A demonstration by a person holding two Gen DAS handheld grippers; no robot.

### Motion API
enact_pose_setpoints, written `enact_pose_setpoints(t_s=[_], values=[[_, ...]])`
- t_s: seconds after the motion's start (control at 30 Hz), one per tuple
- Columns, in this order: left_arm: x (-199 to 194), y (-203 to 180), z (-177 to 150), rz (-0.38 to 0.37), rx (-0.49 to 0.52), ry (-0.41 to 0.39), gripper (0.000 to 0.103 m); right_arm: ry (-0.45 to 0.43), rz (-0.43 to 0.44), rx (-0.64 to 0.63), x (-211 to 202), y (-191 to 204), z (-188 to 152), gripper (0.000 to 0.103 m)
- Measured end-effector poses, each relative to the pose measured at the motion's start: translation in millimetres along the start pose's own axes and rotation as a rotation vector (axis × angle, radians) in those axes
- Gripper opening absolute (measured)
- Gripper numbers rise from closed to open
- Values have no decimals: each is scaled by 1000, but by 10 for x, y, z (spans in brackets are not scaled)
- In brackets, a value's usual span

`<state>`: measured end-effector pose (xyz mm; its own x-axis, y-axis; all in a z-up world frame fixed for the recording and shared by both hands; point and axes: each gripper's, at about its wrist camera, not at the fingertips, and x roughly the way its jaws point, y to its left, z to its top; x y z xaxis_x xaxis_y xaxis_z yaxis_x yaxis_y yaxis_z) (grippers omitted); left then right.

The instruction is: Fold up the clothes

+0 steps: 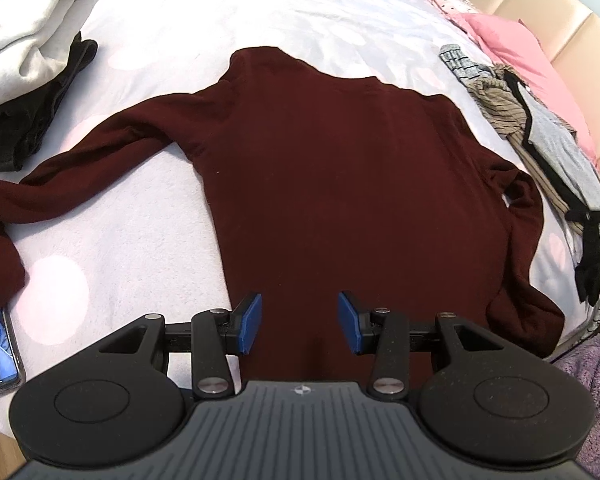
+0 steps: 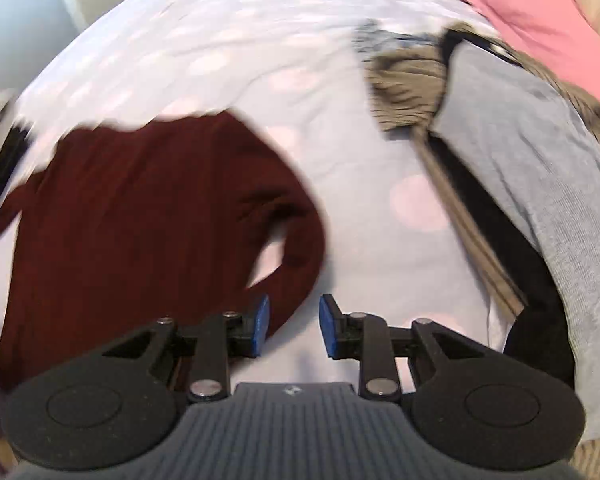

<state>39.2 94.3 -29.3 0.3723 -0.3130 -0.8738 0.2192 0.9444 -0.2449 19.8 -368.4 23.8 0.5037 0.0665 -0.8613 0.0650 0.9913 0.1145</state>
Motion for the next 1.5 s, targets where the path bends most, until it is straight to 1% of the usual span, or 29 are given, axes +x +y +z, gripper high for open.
enact_pose_setpoints(t_s=[0.1, 0.2, 0.23, 0.27, 0.3, 0.4, 0.5, 0.57, 0.63, 0.7, 0.73, 0.77, 0.83, 0.87, 0.9, 0.97, 1.03, 1.13, 1.27, 1.4, 1.5], values=[[47, -6, 14, 12, 1, 10, 40, -16, 10, 60, 230, -107, 73, 31], [86, -2, 32, 21, 2, 15, 40, -19, 11, 77, 396, -145, 103, 30], [101, 1, 42, 22, 0, 18, 40, -15, 13, 80, 451, -141, 117, 28], [117, 4, 51, 24, -1, 20, 40, -10, 21, 80, 508, -124, 136, 16], [133, 5, 62, 26, -2, 21, 40, -8, 32, 78, 545, -111, 157, 6], [162, -20, 90, 36, 7, 18, 40, -47, 63, 16, 540, 43, 207, 5], [177, -62, 120, 32, 21, 14, 40, -81, 127, -93, 496, 344, 231, 5], [191, -87, 142, 24, 29, 14, 40, -83, 172, -191, 494, 591, 218, 5], [205, -110, 158, 20, 34, 16, 40, -51, 196, -271, 552, 821, 174, 5], [211, -125, 168, 20, 37, 17, 40, -7, 195, -314, 666, 969, 120, 13], [214, -131, 173, 20, 38, 17, 40, 10, 191, -325, 717, 1007, 93, 15], [213, -135, 177, 20, 38, 17, 40, 18, 195, -326, 732, 1014, 79, 19], [205, -138, 182, 18, 38, 14, 40, 16, 213, -313, 694, 988, 74, 22], [201, -135, 182, 18, 37, 12, 40, 6, 224, -297, 651, 954, 81, 24], [199, -130, 181, 19, 36, 12, 40, -16, 237, -269, 578, 895, 102, 30], [202, -129, 185, 24, 34, 13, 40, -69, 254, -202, 410, 744, 129, 36], [202, -135, 192, 28, 34, 14, 40, -113, 241, -133, 276, 562, 144, 37], [186, -158, 202, 24, 44, 4, 40, -139, 177, -22, 216, 259, 126, 37], [172, -192, 207, 23, 50, -5, 40, -135, 88, 105, 272, -78, 36, 37], [185, -231, 205, 22, 64, -2, 40, -97, 58, 265, 385, -348, -98, 37], [204, -260, 206, 25, 72, 4, 40, -53, 36, 368, 516, -452, -175, 36]])
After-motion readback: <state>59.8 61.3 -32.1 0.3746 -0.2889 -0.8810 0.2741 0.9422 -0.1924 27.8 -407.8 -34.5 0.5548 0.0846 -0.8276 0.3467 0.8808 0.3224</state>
